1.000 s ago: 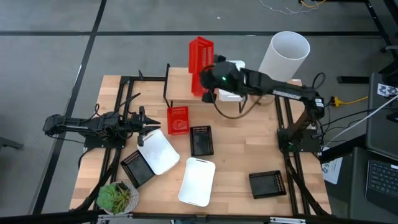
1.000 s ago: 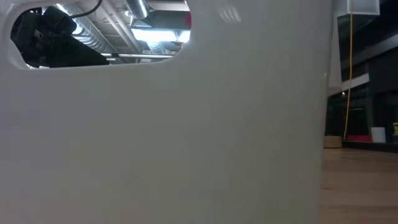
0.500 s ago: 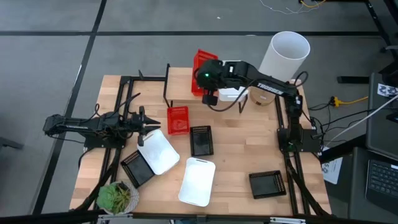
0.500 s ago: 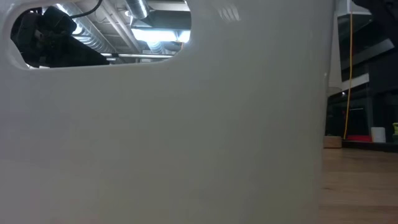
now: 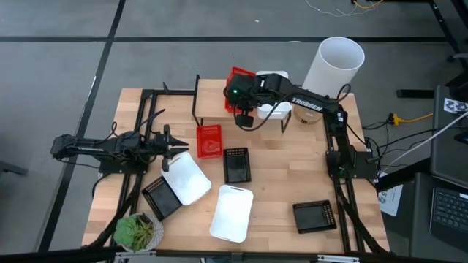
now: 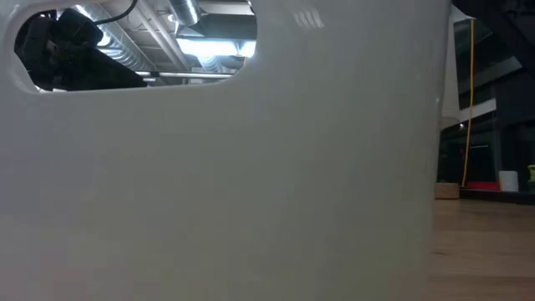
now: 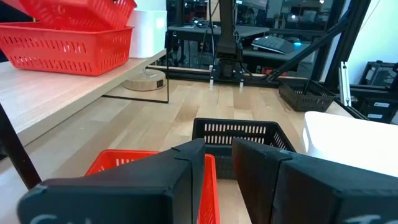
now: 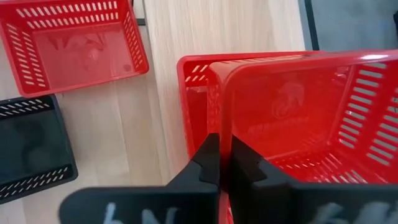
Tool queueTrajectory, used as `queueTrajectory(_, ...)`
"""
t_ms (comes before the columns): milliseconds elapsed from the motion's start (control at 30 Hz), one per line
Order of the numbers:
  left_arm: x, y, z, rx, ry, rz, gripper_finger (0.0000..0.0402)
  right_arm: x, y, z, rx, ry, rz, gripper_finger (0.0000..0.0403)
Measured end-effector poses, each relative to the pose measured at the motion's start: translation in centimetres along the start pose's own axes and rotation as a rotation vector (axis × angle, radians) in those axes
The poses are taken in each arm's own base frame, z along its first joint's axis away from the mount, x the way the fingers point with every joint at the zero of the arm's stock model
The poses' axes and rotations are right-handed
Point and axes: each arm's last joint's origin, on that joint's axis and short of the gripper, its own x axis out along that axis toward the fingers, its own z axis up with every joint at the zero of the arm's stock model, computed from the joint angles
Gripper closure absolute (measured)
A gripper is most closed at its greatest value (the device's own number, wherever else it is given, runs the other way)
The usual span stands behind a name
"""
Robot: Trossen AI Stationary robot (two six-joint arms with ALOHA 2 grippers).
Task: Stack baskets on shelf by color
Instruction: Stack the bottom red bin on top of the red bin on the shelf
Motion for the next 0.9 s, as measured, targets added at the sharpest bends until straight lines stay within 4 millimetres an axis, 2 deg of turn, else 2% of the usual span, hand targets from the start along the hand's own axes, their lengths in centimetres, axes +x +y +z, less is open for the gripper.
queueTrajectory(600,0.0,0.0,0.0,0.0,0.0,0.0,0.0327,0.05,-0.24,-0.24,-0.005,0.027,-0.034,0.0376)
queueTrajectory(900,0.0,0.0,-0.01,0.0,0.0,0.0,0.0328,0.13,-0.58,-0.32,0.003,0.03,-0.038,0.0306)
